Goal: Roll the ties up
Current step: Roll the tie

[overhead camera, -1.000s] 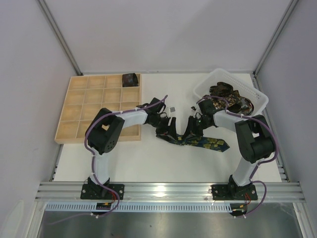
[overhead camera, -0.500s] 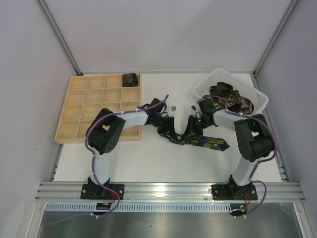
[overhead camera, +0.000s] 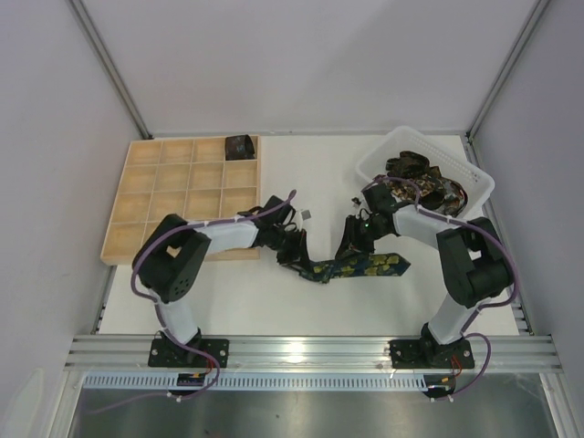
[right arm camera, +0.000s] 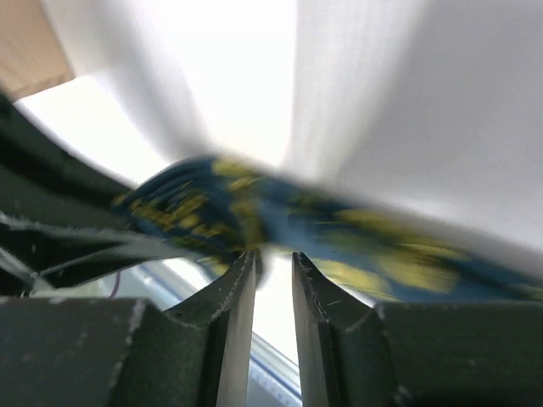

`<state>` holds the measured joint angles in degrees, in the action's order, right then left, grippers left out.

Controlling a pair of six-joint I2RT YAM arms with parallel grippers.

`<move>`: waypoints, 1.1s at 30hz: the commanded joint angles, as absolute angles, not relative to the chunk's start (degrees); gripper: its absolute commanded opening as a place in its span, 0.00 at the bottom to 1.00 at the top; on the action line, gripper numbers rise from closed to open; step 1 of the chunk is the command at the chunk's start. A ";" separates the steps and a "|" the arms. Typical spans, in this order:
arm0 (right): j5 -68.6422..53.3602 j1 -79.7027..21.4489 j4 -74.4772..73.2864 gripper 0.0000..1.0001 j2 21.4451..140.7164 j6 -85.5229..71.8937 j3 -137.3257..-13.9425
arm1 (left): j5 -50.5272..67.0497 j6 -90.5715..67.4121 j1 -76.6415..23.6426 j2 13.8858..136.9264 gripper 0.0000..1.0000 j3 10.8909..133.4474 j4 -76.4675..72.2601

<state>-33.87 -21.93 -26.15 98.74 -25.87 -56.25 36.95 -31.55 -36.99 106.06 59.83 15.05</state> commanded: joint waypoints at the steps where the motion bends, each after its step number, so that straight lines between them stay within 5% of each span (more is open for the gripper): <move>1: -27.16 -20.74 -26.73 0.29 94.49 -26.71 -54.76 | 34.63 -32.42 -37.53 97.06 0.00 51.87 20.75; 22: -16.35 -28.21 -20.74 0.13 81.48 -38.76 -36.21 | 28.57 -40.96 -37.18 83.94 0.00 39.73 17.05; 27: -15.11 -27.86 -24.16 0.14 82.44 -33.58 -40.33 | 30.23 -38.86 -37.09 84.29 0.00 40.34 17.49; 33: -21.35 -29.26 -24.79 0.28 83.76 -32.34 -47.81 | 29.71 -36.56 -37.09 82.88 0.00 41.57 19.86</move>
<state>-18.35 -28.12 -24.58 83.46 -33.85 -43.35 30.89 -38.39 -37.21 85.12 40.29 18.55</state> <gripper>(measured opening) 0.265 0.180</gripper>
